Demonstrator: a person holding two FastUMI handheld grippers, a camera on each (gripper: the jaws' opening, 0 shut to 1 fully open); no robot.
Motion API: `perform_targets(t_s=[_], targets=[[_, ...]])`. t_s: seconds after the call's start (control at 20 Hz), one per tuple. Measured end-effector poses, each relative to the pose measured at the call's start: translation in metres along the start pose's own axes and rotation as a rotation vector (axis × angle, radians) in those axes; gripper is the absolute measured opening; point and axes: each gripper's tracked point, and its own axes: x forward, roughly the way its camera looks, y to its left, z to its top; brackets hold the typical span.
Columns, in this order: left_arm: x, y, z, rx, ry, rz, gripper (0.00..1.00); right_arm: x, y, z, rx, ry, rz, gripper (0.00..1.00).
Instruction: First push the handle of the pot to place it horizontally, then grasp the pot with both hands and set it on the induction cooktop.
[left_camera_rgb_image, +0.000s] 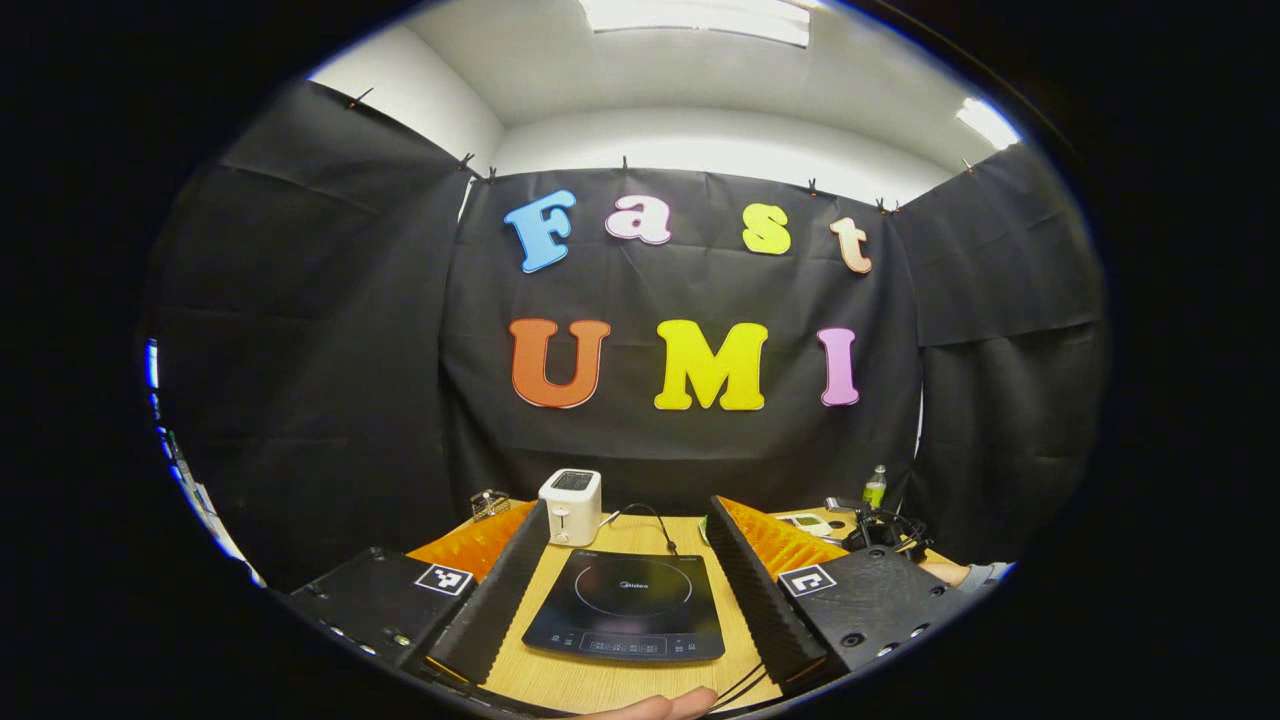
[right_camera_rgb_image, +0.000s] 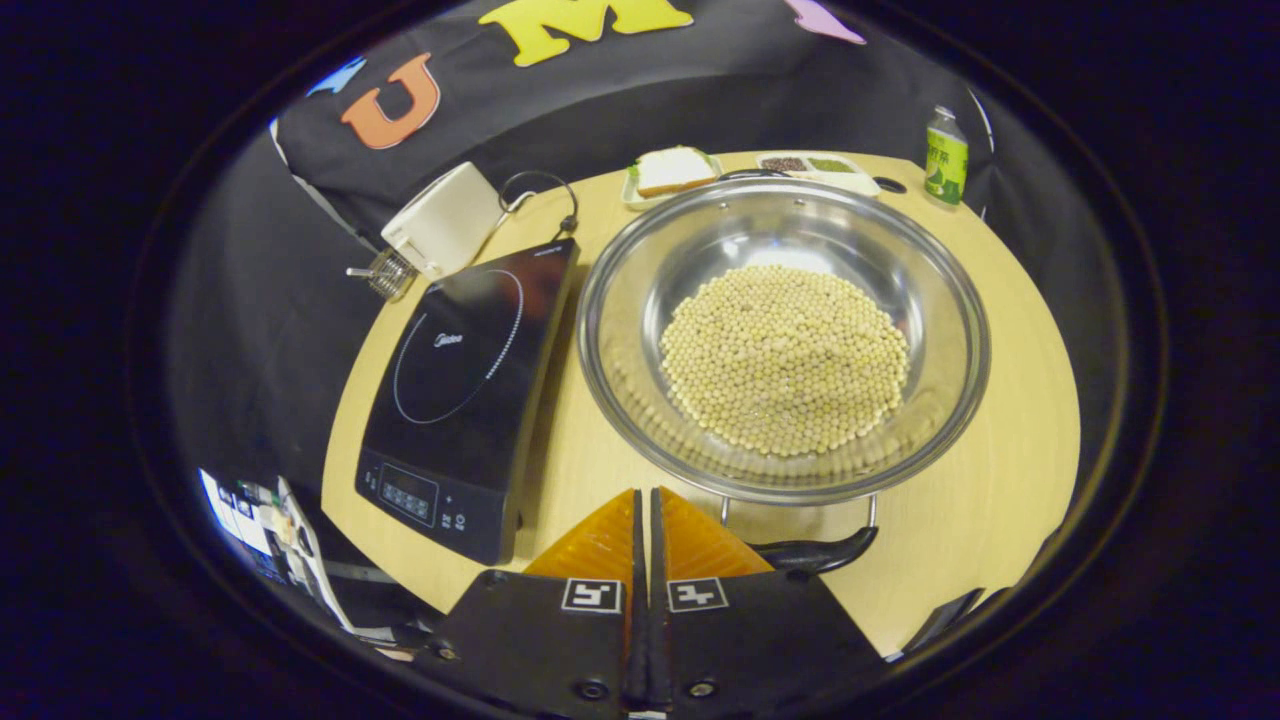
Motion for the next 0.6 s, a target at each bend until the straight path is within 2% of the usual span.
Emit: perform_targets(t_s=[0.25,0.35,0.6], targets=[[0.006,-0.005,-0.009,0.004,0.018,-0.006,0.95,-0.005,-0.009,-0.005,0.005,0.015,0.029,0.02],[0.005,-0.008,-0.009,0.003,0.016,-0.010,0.95,-0.005,-0.015,-0.006,-0.006,0.026,0.018,0.04],[0.005,-0.019,-0.008,0.000,0.012,-0.028,0.95,-0.009,-0.043,-0.010,-0.015,0.027,-0.024,0.01]])
